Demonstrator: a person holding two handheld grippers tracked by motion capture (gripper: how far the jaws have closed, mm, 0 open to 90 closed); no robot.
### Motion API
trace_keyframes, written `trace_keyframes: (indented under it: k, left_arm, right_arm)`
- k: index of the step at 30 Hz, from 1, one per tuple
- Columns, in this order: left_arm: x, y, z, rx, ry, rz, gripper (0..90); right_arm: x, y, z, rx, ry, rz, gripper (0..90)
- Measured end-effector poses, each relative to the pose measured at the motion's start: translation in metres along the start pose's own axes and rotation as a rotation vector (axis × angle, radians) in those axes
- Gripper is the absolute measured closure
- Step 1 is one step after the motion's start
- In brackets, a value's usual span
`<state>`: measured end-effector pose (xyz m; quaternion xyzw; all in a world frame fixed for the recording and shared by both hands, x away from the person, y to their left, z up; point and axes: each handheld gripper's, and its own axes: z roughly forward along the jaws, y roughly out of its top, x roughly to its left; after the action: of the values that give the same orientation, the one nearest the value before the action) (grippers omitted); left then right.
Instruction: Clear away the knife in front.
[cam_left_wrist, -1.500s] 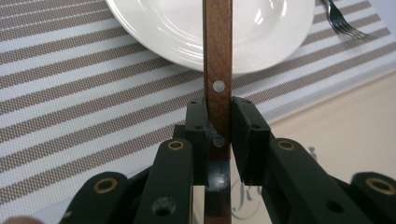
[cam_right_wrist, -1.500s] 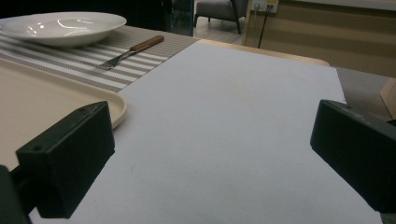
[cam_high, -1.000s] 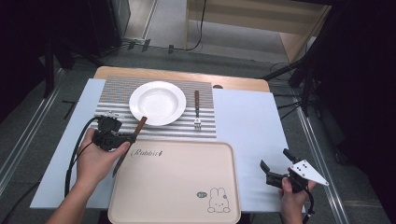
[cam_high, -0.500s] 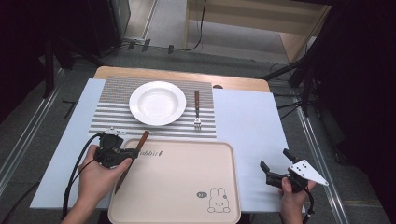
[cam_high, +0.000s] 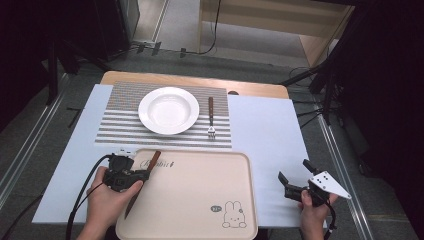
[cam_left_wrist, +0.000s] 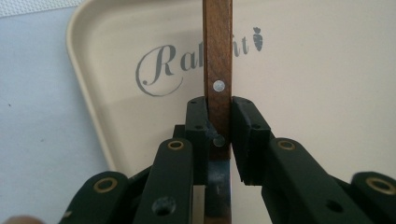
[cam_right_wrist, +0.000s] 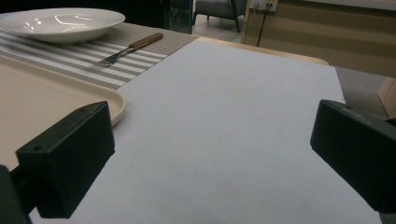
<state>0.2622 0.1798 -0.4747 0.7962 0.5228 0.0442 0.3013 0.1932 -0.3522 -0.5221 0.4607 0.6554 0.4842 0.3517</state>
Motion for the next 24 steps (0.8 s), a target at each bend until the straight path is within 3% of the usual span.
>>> trace_keyframes:
  k: [7,13,19,22,24]
  left_arm:
    - [0.001,-0.010,0.000,-0.006,-0.005,-0.024,76.6]
    - [0.002,-0.015,0.001,-0.008,0.013,-0.026,76.5]
    - [0.004,-0.019,0.004,-0.013,-0.001,-0.025,76.2]
    - [0.003,-0.017,0.003,-0.032,-0.024,-0.012,69.7]
    - [0.003,-0.015,-0.001,-0.088,-0.026,0.016,70.1]
  right_arm:
    - [0.000,0.000,0.000,0.001,-0.001,-0.005,0.0]
    - [0.000,0.000,0.000,0.003,-0.004,-0.006,0.0]
    - [0.000,0.000,0.001,0.004,-0.006,-0.006,0.0]
    - [0.000,0.000,0.000,0.003,-0.007,-0.004,0.0]
    - [0.000,0.000,0.000,0.002,-0.006,-0.005,0.0]
